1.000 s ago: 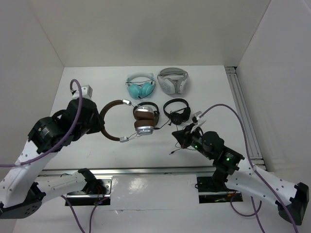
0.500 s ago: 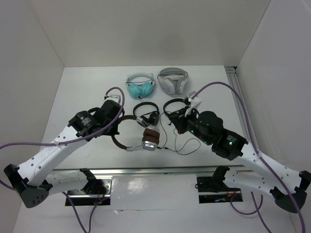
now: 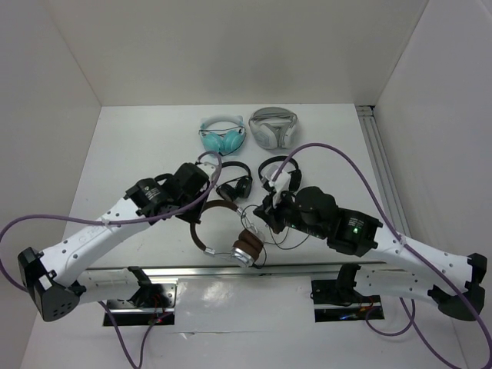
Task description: Wrap the headphones
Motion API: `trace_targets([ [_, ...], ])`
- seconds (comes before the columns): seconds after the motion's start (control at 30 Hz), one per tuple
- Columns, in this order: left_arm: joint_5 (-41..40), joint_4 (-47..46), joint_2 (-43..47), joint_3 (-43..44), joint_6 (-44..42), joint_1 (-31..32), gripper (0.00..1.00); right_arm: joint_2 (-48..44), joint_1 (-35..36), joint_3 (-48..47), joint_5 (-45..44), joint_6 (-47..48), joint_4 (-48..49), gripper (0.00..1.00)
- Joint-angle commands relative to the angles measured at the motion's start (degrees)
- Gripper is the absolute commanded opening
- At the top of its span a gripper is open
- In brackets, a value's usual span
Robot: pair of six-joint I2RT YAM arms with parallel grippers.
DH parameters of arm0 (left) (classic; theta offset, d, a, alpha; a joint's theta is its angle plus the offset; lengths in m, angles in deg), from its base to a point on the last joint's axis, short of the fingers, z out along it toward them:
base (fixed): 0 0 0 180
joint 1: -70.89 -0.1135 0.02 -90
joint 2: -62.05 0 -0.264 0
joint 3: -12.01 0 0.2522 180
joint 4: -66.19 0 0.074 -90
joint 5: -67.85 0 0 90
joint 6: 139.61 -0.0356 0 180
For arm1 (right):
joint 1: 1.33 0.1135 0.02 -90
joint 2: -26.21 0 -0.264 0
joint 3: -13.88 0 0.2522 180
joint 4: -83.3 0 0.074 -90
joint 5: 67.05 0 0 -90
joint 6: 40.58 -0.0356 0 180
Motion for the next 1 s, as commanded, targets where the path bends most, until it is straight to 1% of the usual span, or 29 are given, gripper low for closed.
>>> trace_targets([
  [0.0, 4.9, -5.5, 1.1, -0.2, -2.9, 0.8, 0.00, -0.9, 0.5, -3.3, -0.5, 1.9, -1.6, 0.01],
  [0.07, 7.8, -7.1, 3.3, -0.9, -4.1, 2.3, 0.00, 0.0, 0.5, -3.9, -2.9, 1.9, -2.7, 0.01],
  [0.27, 10.4, -8.3, 5.7, -1.4, -5.8, 4.0, 0.00, 0.7, 0.5, -3.5, -9.5, 1.3, -2.1, 0.01],
  [0.37, 11.7, -8.9, 6.4, -1.4, -6.5, 5.7, 0.00, 1.4, 0.5, -3.5, -10.0, 1.3, -2.1, 0.01],
  [0.47, 11.7, -10.0, 9.0, -1.4, -7.2, 5.7, 0.00, 2.5, 0.5, -2.9, -10.0, 0.8, -2.1, 0.01],
  [0.67, 12.2, -11.9, 12.7, -1.4, -7.7, 5.7, 0.00, 2.5, 0.5, -1.3, -5.7, 0.8, -0.2, 0.01],
  [0.73, 14.0, -11.9, 14.2, -0.9, -7.7, 5.7, 0.00, 2.5, 0.5, 0.4, -2.1, 0.8, 1.4, 0.01],
  [0.83, 16.0, -12.4, 14.2, -0.4, -8.2, 5.7, 0.00, 1.5, 0.5, 1.7, 0.5, 0.8, 3.6, 0.03],
  [0.97, 19.1, -12.4, 12.5, -0.4, -8.8, 5.7, 0.00, 1.0, 0.5, 2.3, 1.0, 0.8, 5.7, 0.03],
])
